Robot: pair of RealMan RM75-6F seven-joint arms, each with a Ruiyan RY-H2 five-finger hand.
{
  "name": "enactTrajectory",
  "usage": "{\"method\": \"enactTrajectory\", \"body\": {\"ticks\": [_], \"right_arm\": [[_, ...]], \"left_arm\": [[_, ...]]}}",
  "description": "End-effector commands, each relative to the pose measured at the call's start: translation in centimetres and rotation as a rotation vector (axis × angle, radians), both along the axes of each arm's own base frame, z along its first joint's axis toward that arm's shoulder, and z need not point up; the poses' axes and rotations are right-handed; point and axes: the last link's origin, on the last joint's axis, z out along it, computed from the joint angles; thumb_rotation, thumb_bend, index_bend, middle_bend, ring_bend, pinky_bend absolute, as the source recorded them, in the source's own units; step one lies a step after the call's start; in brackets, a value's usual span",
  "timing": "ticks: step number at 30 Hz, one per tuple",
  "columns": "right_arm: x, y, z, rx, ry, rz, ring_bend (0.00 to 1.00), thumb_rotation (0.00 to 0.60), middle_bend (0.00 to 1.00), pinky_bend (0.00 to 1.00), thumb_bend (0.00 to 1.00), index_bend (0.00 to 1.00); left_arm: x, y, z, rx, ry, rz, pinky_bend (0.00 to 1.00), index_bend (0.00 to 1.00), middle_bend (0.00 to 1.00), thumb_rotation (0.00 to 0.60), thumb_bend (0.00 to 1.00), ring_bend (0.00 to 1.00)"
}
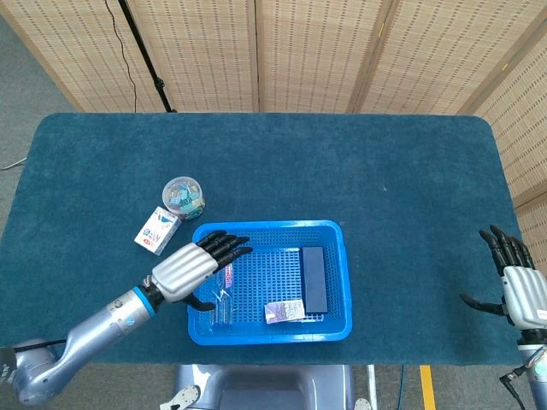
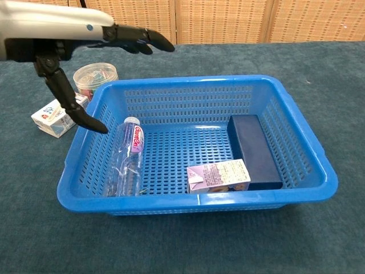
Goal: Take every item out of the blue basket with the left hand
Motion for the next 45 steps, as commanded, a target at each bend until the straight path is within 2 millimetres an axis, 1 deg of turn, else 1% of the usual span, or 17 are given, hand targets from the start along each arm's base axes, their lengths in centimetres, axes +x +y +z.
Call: {"method": "enactTrajectory", "body": {"ticks": [1,7,9,14,17,20,25,37,39,41,42,43,44,45], "right_arm": [[-0.3,-0.3,0.0,0.004,0.003,-0.016,0.0,0.6,0.0,0.0,0.0,0.0],[-0.6,-0.3,-0.1,0.013,0.006,-0.031,0.0,0.6,0.0,0.0,0.0,0.0],[-0.6,-0.3,-0.2,0.02,0.008,-0.033,0.0,0.6,0.0,0.0,0.0,0.0],[-0.5,-0.3,-0.3,0.025,0.009,-0.03,0.0,0.6,0.0,0.0,0.0,0.0],[-0.5,-0.3,-0.3,0.023,0.009,-0.028,0.0,0.6,0.0,0.0,0.0,0.0],[-0.5,-0.3,-0.3,0.024,0.007,-0.028,0.0,0.6,0.0,0.0,0.0,0.0],[-0.5,-0.3,-0.1,0.021,0.002,-0.029,0.0,0.6,0.0,0.0,0.0,0.0],[-0.6,-0.3,0.2,0.025,-0.027,-0.029,0.0,0.6,0.0,0.0,0.0,0.0],[-0.6,-0.3,0.2,0.03,-0.035,-0.029,0.0,0.6,0.0,0.0,0.0,0.0],[-0.7,-0.3,0.3,0.031,-0.038,-0.03,0.0,0.6,0.0,0.0,0.0,0.0],[-0.7,-0.3,0.3,0.032,-0.039,-0.029,0.0,0.6,0.0,0.0,0.0,0.0],[-0.7,-0.3,0.3,0.032,-0.041,-0.029,0.0,0.6,0.0,0.0,0.0,0.0],[-0.7,-0.3,0.3,0.032,-0.043,-0.029,0.0,0.6,0.0,0.0,0.0,0.0],[-0.7,-0.3,0.4,0.032,-0.044,-0.029,0.0,0.6,0.0,0.0,0.0,0.0]], "left_arm": [[2.3,-0.3,-2.4,-0.071,0.016,-0.026,0.0,0.0,0.0,0.6,0.0,0.0],[2.7,-0.2,-4.8,-0.105,0.037,0.003,0.0,0.0,0.0,0.6,0.0,0.0],[3.1,-0.3,-6.1,-0.134,0.031,0.016,0.0,0.0,0.0,0.6,0.0,0.0],[4.2,-0.5,-7.8,-0.146,0.019,0.025,0.0,0.0,0.0,0.6,0.0,0.0],[4.7,-0.7,-9.3,-0.146,0.028,0.034,0.0,0.0,0.0,0.6,0.0,0.0],[5.0,-0.8,-10.4,-0.145,0.038,0.042,0.0,0.0,0.0,0.6,0.0,0.0],[5.5,-0.7,-11.6,-0.142,0.047,0.056,0.0,0.0,0.0,0.6,0.0,0.0],[5.5,-0.7,-14.0,-0.146,0.082,0.068,0.0,0.0,0.0,0.6,0.0,0.0],[5.6,-0.6,-14.2,-0.13,0.074,0.068,0.04,0.0,0.0,0.6,0.0,0.0],[5.8,-0.4,-14.3,-0.1,0.062,0.066,0.12,0.0,0.0,0.6,0.01,0.0],[5.8,-0.4,-14.4,-0.086,0.057,0.065,0.19,0.0,0.0,0.6,0.03,0.03],[5.9,-0.4,-14.5,-0.076,0.054,0.064,0.24,0.03,0.02,0.6,0.04,0.07],[5.9,-0.5,-14.6,-0.07,0.052,0.063,0.27,0.06,0.04,0.6,0.06,0.11],[5.9,-0.5,-14.7,-0.068,0.052,0.061,0.32,0.13,0.09,0.6,0.08,0.19]]}}
